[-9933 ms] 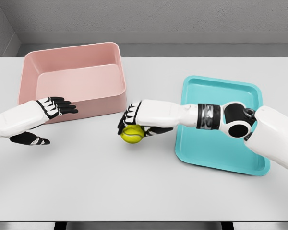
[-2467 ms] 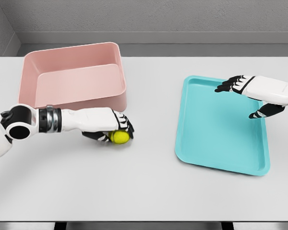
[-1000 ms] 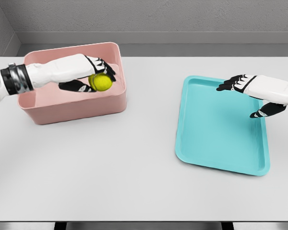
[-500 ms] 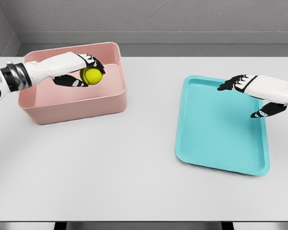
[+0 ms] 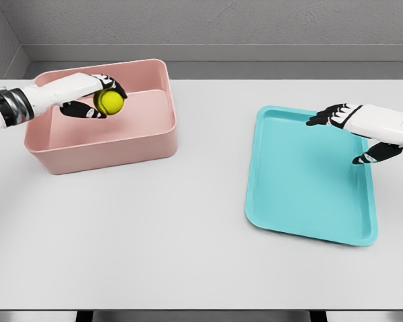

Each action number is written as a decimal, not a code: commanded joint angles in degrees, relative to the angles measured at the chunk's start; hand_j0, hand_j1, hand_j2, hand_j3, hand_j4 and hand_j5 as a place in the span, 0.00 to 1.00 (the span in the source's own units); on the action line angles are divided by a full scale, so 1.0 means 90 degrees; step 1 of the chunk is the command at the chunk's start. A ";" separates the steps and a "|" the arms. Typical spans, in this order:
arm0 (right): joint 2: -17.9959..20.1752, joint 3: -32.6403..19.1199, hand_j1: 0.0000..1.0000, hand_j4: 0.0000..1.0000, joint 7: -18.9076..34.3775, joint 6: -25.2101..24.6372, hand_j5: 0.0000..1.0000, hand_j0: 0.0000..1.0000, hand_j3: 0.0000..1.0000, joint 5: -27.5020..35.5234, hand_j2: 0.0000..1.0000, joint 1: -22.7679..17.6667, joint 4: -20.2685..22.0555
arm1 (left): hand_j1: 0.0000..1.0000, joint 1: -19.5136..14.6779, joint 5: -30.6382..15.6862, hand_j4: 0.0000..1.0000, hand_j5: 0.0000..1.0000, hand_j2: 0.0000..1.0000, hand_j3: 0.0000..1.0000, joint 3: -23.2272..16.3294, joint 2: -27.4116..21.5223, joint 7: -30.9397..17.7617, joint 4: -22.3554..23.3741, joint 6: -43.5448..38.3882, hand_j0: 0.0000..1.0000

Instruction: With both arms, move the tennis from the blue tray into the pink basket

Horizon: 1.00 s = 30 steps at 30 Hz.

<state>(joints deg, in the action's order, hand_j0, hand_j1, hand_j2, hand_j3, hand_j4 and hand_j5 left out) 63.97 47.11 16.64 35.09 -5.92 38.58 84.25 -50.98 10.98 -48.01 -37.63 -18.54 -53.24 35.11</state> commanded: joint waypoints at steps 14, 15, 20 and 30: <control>0.0001 -0.0010 1.00 1.00 -0.0003 -0.0010 1.00 1.00 1.00 0.0053 1.00 0.0000 -0.0006 | 1.00 -0.0049 -0.0195 1.00 1.00 1.00 1.00 0.0286 -0.0038 0.0020 -0.0080 -0.0012 1.00; 0.0001 -0.0010 1.00 1.00 -0.0003 -0.0010 1.00 1.00 1.00 0.0053 1.00 0.0000 -0.0006 | 1.00 -0.0029 -0.0302 1.00 1.00 1.00 1.00 0.0286 -0.0086 0.0020 -0.0178 -0.0012 1.00; 0.0011 0.0000 1.00 1.00 -0.0003 -0.0010 1.00 1.00 1.00 0.0053 1.00 0.0000 -0.0015 | 1.00 0.0078 -0.0527 1.00 1.00 1.00 1.00 0.0217 -0.0448 0.0020 -0.1086 -0.0012 1.00; 0.0001 0.0000 1.00 1.00 -0.0003 -0.0010 1.00 1.00 1.00 0.0121 1.00 0.0000 -0.0035 | 1.00 0.0742 -0.1025 1.00 1.00 1.00 1.00 0.0286 -0.1375 0.0068 -0.2199 -0.0012 1.00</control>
<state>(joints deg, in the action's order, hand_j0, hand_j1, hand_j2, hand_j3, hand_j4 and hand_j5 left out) 63.92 47.14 16.64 35.09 -5.51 38.59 83.93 -43.68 3.67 -45.73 -47.73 -18.11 -71.03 35.12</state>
